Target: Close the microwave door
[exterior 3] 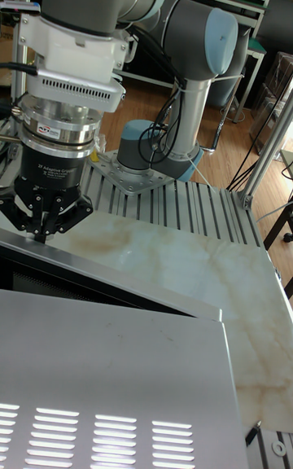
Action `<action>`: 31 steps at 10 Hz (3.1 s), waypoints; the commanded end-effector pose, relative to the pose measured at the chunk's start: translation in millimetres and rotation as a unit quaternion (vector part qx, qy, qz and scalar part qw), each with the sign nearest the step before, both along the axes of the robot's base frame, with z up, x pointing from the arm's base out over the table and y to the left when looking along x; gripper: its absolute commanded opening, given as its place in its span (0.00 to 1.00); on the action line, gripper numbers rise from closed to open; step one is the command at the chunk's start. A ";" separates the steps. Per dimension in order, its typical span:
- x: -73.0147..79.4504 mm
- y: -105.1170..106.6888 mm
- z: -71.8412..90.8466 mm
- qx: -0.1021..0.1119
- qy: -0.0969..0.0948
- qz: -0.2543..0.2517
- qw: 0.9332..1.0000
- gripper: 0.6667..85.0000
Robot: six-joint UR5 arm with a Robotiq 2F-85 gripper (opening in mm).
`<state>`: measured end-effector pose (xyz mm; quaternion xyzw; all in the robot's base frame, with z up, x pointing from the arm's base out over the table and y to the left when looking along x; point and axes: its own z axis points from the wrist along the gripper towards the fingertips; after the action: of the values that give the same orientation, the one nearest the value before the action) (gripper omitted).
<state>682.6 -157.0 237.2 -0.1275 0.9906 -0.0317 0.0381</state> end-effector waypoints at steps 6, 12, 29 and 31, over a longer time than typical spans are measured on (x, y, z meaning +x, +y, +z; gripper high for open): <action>7.6 7.6 1.2 0.014 -0.009 0.002 1.000 0.01; 15.3 -0.3 1.7 -0.006 -0.007 0.012 1.000 0.01; 42.5 2.1 -1.8 -0.001 -0.018 0.015 1.000 0.01; 44.8 1.7 -1.5 -0.005 -0.019 0.017 1.000 0.01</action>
<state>723.3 -156.0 235.2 -0.1417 0.9877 -0.0386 0.0541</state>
